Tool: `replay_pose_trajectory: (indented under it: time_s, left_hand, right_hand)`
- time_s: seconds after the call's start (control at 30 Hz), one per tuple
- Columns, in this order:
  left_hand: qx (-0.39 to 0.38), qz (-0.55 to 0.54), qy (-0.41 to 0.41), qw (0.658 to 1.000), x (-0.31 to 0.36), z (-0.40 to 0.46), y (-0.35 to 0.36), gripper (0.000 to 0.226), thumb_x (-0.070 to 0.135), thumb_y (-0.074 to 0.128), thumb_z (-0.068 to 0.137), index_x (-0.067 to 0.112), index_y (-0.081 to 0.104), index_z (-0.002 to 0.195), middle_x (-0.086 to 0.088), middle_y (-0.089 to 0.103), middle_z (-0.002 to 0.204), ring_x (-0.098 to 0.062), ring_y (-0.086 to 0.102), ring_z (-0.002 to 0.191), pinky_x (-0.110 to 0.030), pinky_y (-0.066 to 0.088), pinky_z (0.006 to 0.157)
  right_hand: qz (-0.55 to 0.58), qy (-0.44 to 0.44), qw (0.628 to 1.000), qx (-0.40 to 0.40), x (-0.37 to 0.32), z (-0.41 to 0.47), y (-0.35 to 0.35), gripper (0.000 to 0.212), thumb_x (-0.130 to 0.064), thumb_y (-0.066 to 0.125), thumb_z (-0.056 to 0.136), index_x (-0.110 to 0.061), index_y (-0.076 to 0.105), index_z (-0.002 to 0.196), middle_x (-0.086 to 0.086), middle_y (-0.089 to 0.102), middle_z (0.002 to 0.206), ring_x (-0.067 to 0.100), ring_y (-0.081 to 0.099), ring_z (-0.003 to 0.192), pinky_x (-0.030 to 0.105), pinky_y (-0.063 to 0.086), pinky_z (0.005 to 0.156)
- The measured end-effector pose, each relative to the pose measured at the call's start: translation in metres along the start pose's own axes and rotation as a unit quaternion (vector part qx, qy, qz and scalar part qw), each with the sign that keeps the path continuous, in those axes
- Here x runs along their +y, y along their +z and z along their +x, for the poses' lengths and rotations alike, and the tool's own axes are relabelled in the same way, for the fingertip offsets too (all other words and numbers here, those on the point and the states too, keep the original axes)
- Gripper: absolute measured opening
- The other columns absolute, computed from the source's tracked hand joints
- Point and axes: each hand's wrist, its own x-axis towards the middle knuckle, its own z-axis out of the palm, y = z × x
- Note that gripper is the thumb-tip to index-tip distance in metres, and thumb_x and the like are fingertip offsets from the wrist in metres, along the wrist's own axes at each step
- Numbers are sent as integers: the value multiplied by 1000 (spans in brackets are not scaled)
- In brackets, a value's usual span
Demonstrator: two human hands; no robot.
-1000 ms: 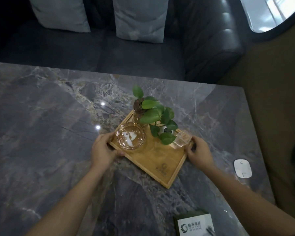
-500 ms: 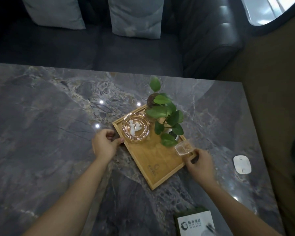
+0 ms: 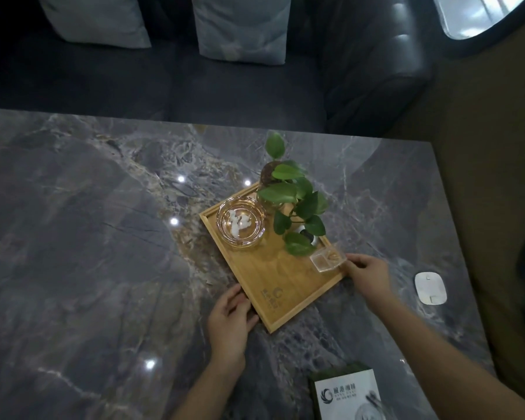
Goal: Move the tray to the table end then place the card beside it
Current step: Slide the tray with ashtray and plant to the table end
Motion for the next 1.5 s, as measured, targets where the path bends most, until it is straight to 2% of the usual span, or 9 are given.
replay_pose_trajectory:
  time_s: [0.23,0.37,0.6,0.7,0.8,0.93,1.13,1.3,1.5]
  left_hand:
    - [-5,-8,-18,1000,10,-12,2,29,5,51,97,19,65,119,-4,78,92,-18,74,90,-37,60,75]
    - [-13,-9,-30,999,14,-14,3,27,11,52,98,22,66,118,6,79,81,-9,75,80,-34,59,74]
    - [-29,18,-43,998,27,-6,2,28,11,53,96,18,67,119,-4,79,97,-17,73,93,-43,60,84]
    - [-23,30,-45,998,36,-3,3,26,10,54,95,17,69,115,-5,77,96,-16,71,91,-42,60,82]
    - [-19,54,-39,998,45,0,4,26,7,48,97,20,69,105,1,75,83,-14,69,83,-41,60,80]
    - [-34,82,-29,996,53,6,5,29,6,48,95,21,71,103,11,74,62,-11,67,79,-42,59,83]
    - [-51,129,-4,990,62,18,10,30,6,49,95,19,70,112,2,75,83,-8,70,74,-32,61,66]
    - [-65,179,25,981,62,30,8,30,10,53,93,21,72,113,-1,77,96,-15,73,88,-34,61,71]
    - [-65,211,74,972,62,35,4,32,13,55,93,35,70,111,10,73,84,-9,68,79,-33,58,69]
  right_hand:
    - [-13,-11,1000,6,-2,-2,1,12,-7,66,87,-10,77,89,3,72,77,14,66,69,32,55,69]
    - [-22,-11,1000,8,-3,-3,3,11,-8,66,87,-11,77,87,3,73,75,15,66,67,36,58,68]
    - [-39,-19,999,9,7,-7,3,13,-8,65,86,-9,78,91,3,76,84,12,68,70,29,55,63]
    - [-54,-26,998,10,7,-15,5,15,-6,64,86,-11,77,84,-4,72,74,8,64,64,24,50,58]
    - [-68,-38,997,19,6,-23,7,17,-4,64,85,-14,77,78,-10,66,64,6,62,59,24,47,56]
    - [-67,-47,996,24,14,-30,8,20,-3,65,81,-17,74,70,-2,69,60,11,63,56,30,51,59]
    - [-74,-32,996,21,18,-47,7,22,-4,62,85,-19,71,72,-6,67,61,6,63,57,20,42,49]
    - [-95,-28,994,35,21,-53,12,23,-6,64,83,-23,69,70,-4,68,62,14,66,61,30,50,57]
    - [-104,-26,994,29,18,-62,16,16,-5,63,84,-14,72,75,-8,62,60,9,62,60,19,39,50]
